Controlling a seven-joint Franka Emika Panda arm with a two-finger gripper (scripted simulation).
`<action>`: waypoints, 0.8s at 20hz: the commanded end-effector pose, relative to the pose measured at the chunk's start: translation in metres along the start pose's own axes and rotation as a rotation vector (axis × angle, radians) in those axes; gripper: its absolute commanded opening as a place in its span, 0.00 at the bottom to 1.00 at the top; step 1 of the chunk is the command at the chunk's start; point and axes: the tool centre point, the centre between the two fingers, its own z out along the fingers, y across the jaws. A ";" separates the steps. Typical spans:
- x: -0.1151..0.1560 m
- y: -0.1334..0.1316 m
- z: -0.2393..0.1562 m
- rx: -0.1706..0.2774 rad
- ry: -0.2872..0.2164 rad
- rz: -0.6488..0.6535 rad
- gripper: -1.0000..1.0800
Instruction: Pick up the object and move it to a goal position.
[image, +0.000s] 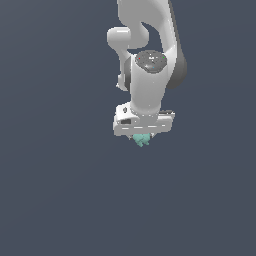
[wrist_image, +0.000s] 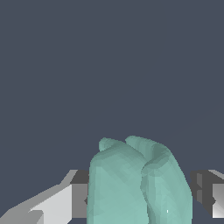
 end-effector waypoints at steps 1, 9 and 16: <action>0.004 -0.009 -0.025 0.000 -0.001 0.000 0.00; 0.016 -0.029 -0.076 0.000 -0.001 0.000 0.00; 0.021 -0.035 -0.091 0.000 -0.001 0.000 0.00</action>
